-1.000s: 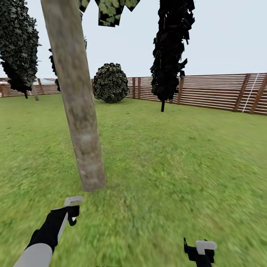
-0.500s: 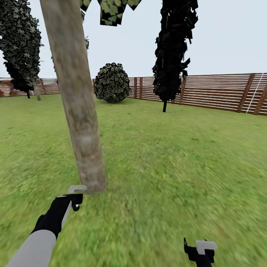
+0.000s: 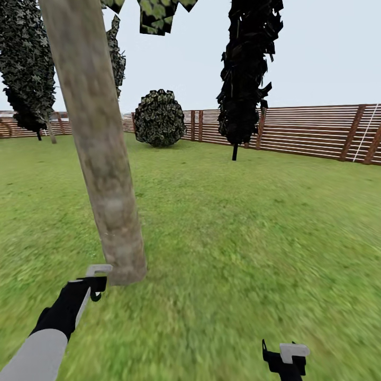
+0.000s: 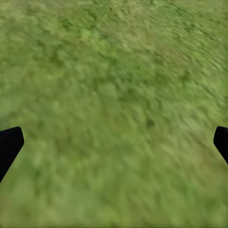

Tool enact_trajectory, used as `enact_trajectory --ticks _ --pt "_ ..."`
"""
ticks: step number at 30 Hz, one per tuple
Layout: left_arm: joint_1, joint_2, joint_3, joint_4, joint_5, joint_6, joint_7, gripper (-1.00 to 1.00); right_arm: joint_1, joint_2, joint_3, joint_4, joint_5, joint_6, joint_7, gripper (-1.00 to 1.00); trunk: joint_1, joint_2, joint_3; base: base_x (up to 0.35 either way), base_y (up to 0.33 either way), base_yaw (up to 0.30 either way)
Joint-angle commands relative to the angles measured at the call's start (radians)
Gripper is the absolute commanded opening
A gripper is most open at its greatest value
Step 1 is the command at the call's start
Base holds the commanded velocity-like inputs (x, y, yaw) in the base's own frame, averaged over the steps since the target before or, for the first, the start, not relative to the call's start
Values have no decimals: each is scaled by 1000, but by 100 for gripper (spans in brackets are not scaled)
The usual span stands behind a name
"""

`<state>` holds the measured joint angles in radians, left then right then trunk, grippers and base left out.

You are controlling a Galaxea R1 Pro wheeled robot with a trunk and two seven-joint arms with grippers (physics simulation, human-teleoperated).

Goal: In the garden, pick up the pesticide atomizer on the floor and spray pesticide onto both trees until each tree trunk is fully covered.

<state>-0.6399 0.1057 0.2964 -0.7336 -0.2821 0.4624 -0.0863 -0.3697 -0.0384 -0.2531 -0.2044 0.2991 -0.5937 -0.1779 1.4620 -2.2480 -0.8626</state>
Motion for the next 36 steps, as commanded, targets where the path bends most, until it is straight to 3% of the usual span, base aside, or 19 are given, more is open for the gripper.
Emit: enact_trajectory --ticks 1,2,3,6,9,12,16,19,22,24,31,36 --pt "1 -5 -3 0 0 -1 0 -100 0 0 0 0 0 0 0 100 0 0 0 3 -2 0" --pt "1 -15 -6 0 0 -2 -1 -100 0 0 0 0 0 0 0 100 0 0 0 2 -1 0" --pt "1 -51 -10 0 -2 -5 -1 -100 0 0 0 0 0 0 0 100 0 0 0 0 0 0" --pt "1 -92 -13 -1 -4 -7 -7 -100 0 0 0 0 0 0 0 100 0 0 0 0 0 0" --pt "-1 -87 -6 -20 -2 -5 -14 -100 0 0 0 0 0 0 0 100 0 0 0 0 0 0" --pt "0 -27 1 -89 0 -1 -22 -100 0 0 0 0 0 0 0 100 0 0 0 0 0 0" --pt "-1 8 3 -119 6 4 -68 -100 0 -1 0 0 0 0 0 100 0 0 0 0 0 0" --pt "-8 7 -4 -116 8 17 -82 -100 0 -1 0 0 0 0 0 100 0 0 0 0 0 62" --pt "-24 4 -10 -117 7 156 -85 -100 0 0 0 -1 0 0 0 100 0 0 0 0 0 252" --pt "-28 8 -12 -119 4 194 -84 -100 0 0 0 -1 0 0 0 100 0 0 0 0 0 233" --pt "-21 17 -13 -123 -1 196 -82 -100 0 -1 0 -1 0 0 0 100 0 0 0 1 0 26" --pt "-21 -18 -41 -123 -2 191 -69 -100 0 0 0 -1 0 0 0 100 0 0 0 184 -83 62"
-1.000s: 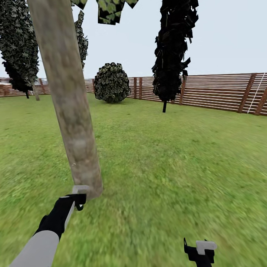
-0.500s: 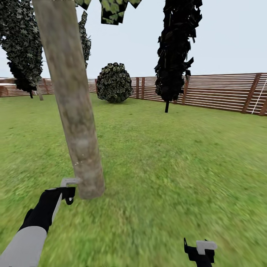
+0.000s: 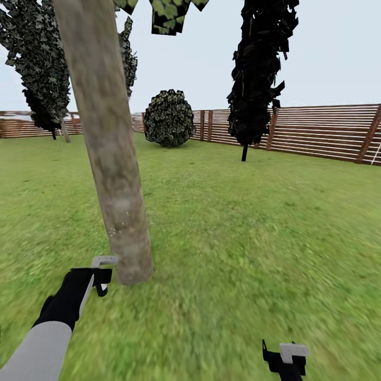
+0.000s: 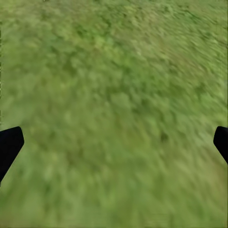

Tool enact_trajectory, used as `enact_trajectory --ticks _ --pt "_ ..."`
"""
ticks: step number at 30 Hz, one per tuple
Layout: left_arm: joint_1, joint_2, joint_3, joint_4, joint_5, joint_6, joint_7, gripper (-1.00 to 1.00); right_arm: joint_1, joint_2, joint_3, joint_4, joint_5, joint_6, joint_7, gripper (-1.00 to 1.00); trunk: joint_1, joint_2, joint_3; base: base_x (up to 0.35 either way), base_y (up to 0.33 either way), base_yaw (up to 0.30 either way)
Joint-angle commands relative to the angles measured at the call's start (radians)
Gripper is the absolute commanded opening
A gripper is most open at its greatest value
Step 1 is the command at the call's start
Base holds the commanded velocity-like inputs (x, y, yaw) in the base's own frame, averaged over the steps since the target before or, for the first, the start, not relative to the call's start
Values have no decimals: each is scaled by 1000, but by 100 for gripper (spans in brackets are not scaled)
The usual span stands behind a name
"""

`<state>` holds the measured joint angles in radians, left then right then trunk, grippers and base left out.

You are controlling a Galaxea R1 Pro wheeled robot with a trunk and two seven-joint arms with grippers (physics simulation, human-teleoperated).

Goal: In the garden, pick up the pesticide atomizer on the floor and spray pesticide onto both trees until each tree trunk is fully covered.

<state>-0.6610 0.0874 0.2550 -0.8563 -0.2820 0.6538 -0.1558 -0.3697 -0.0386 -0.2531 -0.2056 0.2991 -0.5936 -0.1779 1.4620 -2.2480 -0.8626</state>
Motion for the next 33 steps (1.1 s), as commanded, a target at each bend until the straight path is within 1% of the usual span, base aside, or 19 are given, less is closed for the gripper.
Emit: enact_trajectory --ticks 1,7,9,11,13,15,16,18,19,21,23,24,25,26,28,29,31,32,33 --pt "0 -1 -1 0 -2 0 0 -100 0 0 0 0 0 0 0 100 0 0 0 234 -168 221" --pt "0 -4 -2 -14 -1 1 1 -100 0 0 0 0 0 0 0 100 0 0 0 -38 -164 196" --pt "-2 -7 -3 -67 0 8 0 -100 0 0 0 0 0 0 0 100 0 0 0 -28 -28 29" --pt "-8 -11 -15 -97 0 17 -1 -100 0 0 0 0 0 0 0 100 0 0 0 -7 -7 7" --pt "-13 -22 -27 -107 1 25 -1 -100 0 -1 0 0 0 0 0 100 0 0 0 -3 -3 3" --pt "-58 -59 -47 -113 -2 72 -1 -100 0 -1 0 0 0 0 0 100 0 0 0 0 0 0" --pt "-72 -61 -51 -114 -3 87 -2 -100 0 -1 0 0 0 0 0 100 0 0 0 0 0 0" --pt "-96 -56 -53 -114 -4 108 -3 -100 0 -1 0 0 0 1 0 100 0 0 0 0 0 0" --pt "-113 -32 -50 -115 -4 117 -5 -100 0 -1 0 0 0 0 0 100 0 0 0 0 0 0" --pt "-121 31 -48 -115 7 123 -12 -100 0 -1 0 0 0 1 0 100 0 0 0 0 0 0" --pt "-123 46 -53 -115 18 126 -14 -100 0 -1 0 1 0 1 0 100 0 0 0 0 0 0" --pt "-126 30 -58 -117 22 131 -14 -100 0 -1 0 1 0 1 0 100 0 0 0 0 0 0" --pt "-128 1 -65 -117 21 149 -14 -100 0 -1 0 0 0 1 0 100 0 0 0 0 0 0" --pt "-129 -20 -70 -118 20 167 -14 -100 0 -1 0 1 0 0 0 100 0 0 0 0 0 0" --pt "-131 -48 -79 -145 20 211 -15 -100 0 -1 0 1 0 0 0 100 0 0 0 0 0 0" --pt "-133 -51 -77 -169 22 230 -16 -100 0 -1 0 1 0 0 0 100 0 0 0 0 0 0" --pt "-130 -34 -74 -181 21 239 -17 -100 0 -1 0 0 0 0 0 100 0 0 0 0 0 0" --pt "-127 -20 -74 -184 20 240 -17 -100 0 -1 0 0 0 1 0 100 0 0 0 0 0 0" --pt "-123 4 -74 -184 18 237 -17 -100 0 -1 0 0 0 1 0 100 0 0 0 0 0 0"
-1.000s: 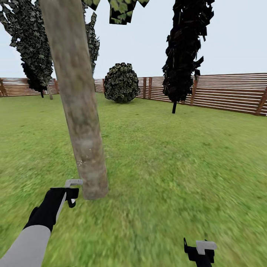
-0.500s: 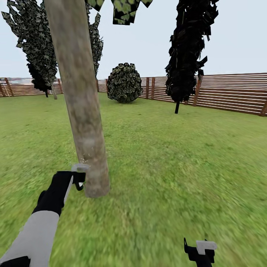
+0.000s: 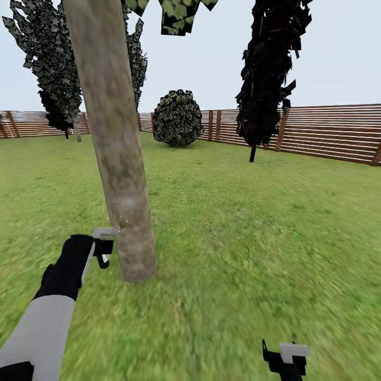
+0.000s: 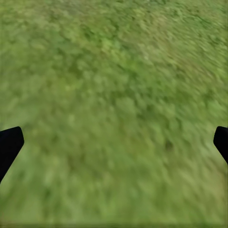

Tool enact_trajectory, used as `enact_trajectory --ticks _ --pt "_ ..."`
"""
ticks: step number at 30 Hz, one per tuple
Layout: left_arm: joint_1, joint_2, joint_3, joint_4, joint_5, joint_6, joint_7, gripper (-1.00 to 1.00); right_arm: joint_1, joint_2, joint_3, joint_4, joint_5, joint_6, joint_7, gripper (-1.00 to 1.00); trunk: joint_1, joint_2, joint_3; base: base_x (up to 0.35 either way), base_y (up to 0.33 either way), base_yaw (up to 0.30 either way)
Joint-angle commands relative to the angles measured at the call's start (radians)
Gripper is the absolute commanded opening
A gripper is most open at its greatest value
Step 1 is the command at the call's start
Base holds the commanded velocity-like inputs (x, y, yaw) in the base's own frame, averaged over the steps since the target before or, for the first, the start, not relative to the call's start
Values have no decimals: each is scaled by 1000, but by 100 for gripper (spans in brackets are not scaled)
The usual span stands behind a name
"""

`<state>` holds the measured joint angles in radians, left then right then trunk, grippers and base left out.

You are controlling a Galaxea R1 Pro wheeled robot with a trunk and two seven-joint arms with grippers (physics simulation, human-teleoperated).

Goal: In the garden, pick up the pesticide atomizer on the floor and spray pesticide onto both trees until each tree trunk is fully covered.

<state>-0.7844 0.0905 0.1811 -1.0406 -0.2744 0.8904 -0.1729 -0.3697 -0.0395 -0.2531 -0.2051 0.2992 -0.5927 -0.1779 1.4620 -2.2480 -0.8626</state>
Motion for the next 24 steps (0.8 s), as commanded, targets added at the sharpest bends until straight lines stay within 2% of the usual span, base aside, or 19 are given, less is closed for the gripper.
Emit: enact_trajectory --ticks 1,2,3,5,7,10,11,14,15,16,18,19,22,24 --pt "3 37 0 4 12 -6 -1 -100 0 0 0 0 0 0 0 100 0 0 0 0 0 0" --pt "13 58 -2 11 12 -9 0 -100 0 0 0 0 0 0 0 100 0 0 0 0 0 0" --pt "26 64 -3 18 12 -11 2 -100 0 0 0 0 0 0 0 100 0 0 0 0 0 0" --pt "79 64 -9 31 12 -33 9 -100 0 0 0 1 1 -1 0 100 0 0 0 0 0 0" --pt "143 31 -22 39 10 -115 14 -100 0 0 0 1 1 0 0 100 0 0 0 5 0 0" --pt "155 1 -24 67 12 -140 16 -100 0 1 1 1 1 0 0 100 0 0 0 133 0 0" --pt "158 -7 -19 99 12 -146 16 -100 0 0 1 1 1 0 0 100 0 0 0 284 0 0" --pt "160 -2 2 162 11 -160 16 -100 0 0 0 1 1 1 0 100 0 0 0 319 0 0" --pt "161 6 24 193 10 -177 16 -100 0 0 0 1 1 1 0 100 0 0 0 332 0 0" --pt "163 28 60 228 9 -215 16 -100 0 0 0 1 2 1 0 100 0 0 0 335 0 0" --pt "165 56 93 271 8 -259 16 -100 0 0 0 1 2 1 0 100 0 0 0 311 0 0" --pt "166 61 99 291 7 -270 16 -100 0 0 0 1 2 1 0 100 0 0 0 196 0 0" --pt "166 51 104 379 5 -323 18 -100 0 0 0 1 2 1 0 100 0 0 0 56 0 0" --pt "166 23 104 411 4 -361 18 -100 0 0 0 1 2 1 0 100 0 0 0 11 0 0"
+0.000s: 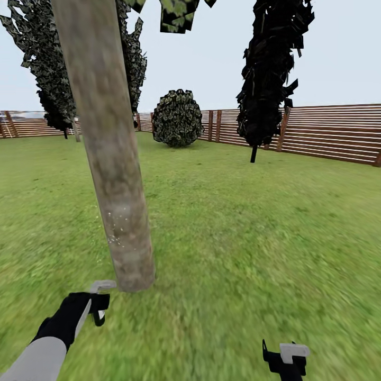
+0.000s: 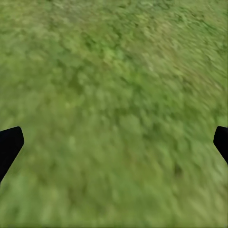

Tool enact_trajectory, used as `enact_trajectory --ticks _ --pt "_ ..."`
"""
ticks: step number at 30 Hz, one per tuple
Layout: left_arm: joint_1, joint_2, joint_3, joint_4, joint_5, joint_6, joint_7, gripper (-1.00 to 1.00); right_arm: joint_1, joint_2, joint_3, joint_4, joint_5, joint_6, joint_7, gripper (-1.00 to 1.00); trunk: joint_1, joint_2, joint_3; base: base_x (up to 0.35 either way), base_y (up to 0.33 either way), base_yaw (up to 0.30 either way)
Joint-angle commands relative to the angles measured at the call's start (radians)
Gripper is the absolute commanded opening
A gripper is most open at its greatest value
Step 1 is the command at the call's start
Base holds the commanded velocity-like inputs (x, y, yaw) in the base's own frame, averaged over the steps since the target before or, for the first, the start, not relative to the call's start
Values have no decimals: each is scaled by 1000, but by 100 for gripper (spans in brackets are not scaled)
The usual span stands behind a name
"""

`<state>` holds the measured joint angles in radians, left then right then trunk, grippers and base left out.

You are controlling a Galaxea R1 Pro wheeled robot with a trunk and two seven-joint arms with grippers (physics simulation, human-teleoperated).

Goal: In the garden, pick up the pesticide atomizer on the floor and spray pesticide onto both trees until each tree trunk is fully covered.

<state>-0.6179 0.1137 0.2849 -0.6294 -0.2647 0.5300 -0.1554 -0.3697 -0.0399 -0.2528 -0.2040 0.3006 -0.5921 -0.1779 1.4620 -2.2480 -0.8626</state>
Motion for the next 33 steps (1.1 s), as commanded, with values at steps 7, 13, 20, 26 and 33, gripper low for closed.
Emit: enact_trajectory --ticks 7,13,20,26,33 --pt "1 -41 10 26 -6 -30 3 -100 0 0 0 0 0 0 0 100 0 0 0 19 0 0" --pt "1 -15 9 33 4 -30 97 -100 0 0 0 0 0 0 0 100 0 0 0 280 -16 0" --pt "2 -92 11 48 -3 -40 108 -100 0 0 0 0 0 0 0 100 0 0 0 -15 -116 0" --pt "37 29 11 49 34 -40 106 -100 0 1 0 -1 -1 1 0 100 0 0 0 -10 -10 0" --pt "38 -19 8 43 54 -41 108 -100 0 2 0 -1 -2 1 0 100 0 0 0 38 -78 0"
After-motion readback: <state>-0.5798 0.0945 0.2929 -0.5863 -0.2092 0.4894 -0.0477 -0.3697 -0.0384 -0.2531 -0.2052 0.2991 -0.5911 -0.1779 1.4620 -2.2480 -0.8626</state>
